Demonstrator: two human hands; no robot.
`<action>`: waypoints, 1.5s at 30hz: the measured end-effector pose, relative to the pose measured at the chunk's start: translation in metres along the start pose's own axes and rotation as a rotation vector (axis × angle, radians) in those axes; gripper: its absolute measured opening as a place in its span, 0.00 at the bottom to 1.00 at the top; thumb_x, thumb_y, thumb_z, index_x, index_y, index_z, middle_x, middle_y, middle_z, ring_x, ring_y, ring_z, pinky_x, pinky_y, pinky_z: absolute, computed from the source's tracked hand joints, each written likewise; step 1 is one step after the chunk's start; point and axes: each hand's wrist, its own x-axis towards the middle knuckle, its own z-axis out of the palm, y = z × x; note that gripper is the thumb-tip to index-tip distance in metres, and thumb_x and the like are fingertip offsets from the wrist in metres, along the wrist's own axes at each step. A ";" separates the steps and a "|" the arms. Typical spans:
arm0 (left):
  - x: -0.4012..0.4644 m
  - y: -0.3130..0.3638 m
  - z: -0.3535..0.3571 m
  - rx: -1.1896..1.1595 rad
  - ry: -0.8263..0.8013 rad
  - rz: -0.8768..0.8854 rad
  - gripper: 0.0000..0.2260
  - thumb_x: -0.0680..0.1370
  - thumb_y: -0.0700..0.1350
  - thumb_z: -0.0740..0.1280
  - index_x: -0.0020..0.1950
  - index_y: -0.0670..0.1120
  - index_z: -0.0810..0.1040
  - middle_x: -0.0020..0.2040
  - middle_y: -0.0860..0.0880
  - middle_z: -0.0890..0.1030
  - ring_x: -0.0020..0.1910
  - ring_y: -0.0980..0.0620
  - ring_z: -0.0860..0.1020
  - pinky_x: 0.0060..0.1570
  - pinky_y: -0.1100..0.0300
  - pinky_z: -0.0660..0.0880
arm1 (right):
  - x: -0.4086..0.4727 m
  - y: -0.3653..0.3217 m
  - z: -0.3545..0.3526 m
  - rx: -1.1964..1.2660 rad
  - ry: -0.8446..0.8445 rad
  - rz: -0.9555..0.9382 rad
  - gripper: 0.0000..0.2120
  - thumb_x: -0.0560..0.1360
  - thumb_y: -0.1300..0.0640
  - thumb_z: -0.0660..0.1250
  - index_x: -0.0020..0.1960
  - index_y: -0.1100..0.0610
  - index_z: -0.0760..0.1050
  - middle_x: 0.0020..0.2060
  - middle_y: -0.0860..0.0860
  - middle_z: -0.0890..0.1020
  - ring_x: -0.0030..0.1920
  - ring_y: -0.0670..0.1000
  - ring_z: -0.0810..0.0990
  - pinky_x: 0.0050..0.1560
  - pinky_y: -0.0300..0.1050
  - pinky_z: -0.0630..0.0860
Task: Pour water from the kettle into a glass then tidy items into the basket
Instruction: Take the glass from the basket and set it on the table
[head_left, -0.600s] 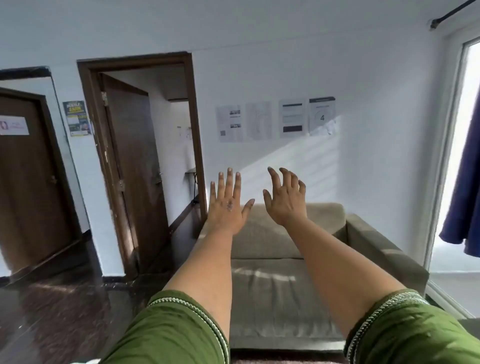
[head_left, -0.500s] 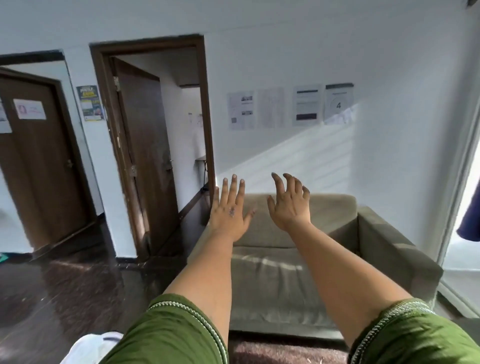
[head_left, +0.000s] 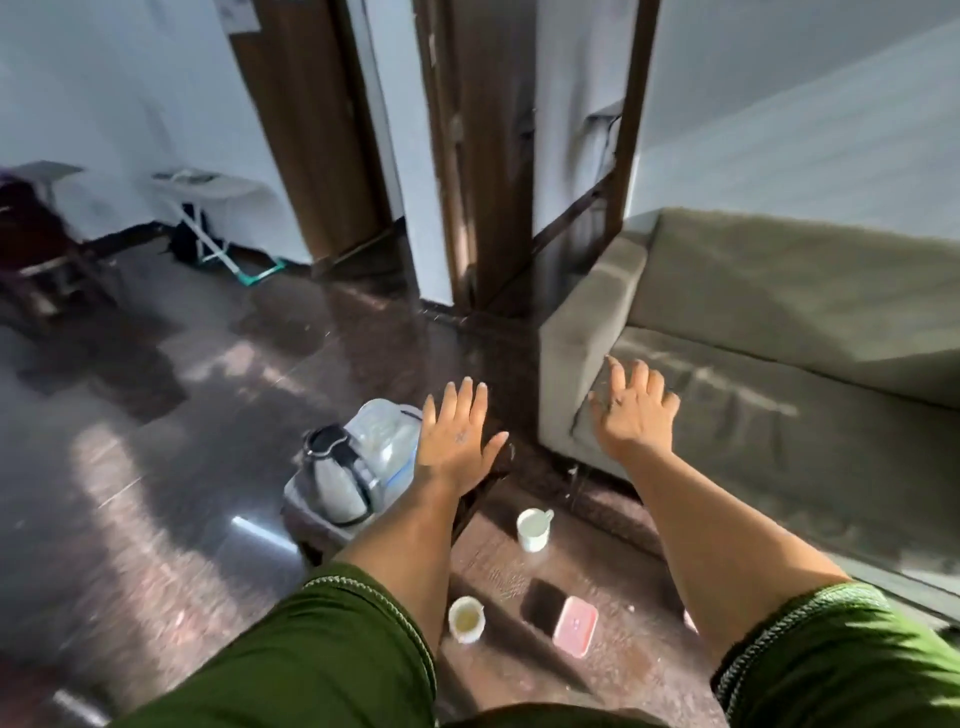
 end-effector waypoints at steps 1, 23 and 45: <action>-0.011 -0.013 0.009 -0.005 -0.010 -0.050 0.32 0.79 0.63 0.51 0.78 0.45 0.56 0.77 0.43 0.61 0.75 0.42 0.60 0.72 0.42 0.58 | -0.005 -0.012 0.012 0.004 -0.032 -0.028 0.27 0.78 0.44 0.55 0.75 0.50 0.58 0.69 0.56 0.66 0.66 0.60 0.64 0.60 0.61 0.65; -0.031 -0.225 0.111 -0.108 -0.139 -0.391 0.12 0.80 0.45 0.57 0.60 0.46 0.74 0.59 0.48 0.76 0.60 0.47 0.70 0.62 0.50 0.68 | -0.016 -0.227 0.175 -0.011 -0.541 -0.215 0.20 0.80 0.46 0.55 0.68 0.54 0.65 0.62 0.52 0.71 0.63 0.55 0.69 0.59 0.56 0.69; 0.248 -0.351 0.318 -0.740 -0.777 -0.412 0.16 0.77 0.39 0.59 0.63 0.36 0.73 0.61 0.37 0.78 0.58 0.39 0.77 0.54 0.49 0.75 | 0.161 -0.380 0.411 0.631 -0.869 0.618 0.27 0.79 0.64 0.51 0.77 0.52 0.56 0.55 0.54 0.74 0.41 0.49 0.72 0.38 0.41 0.68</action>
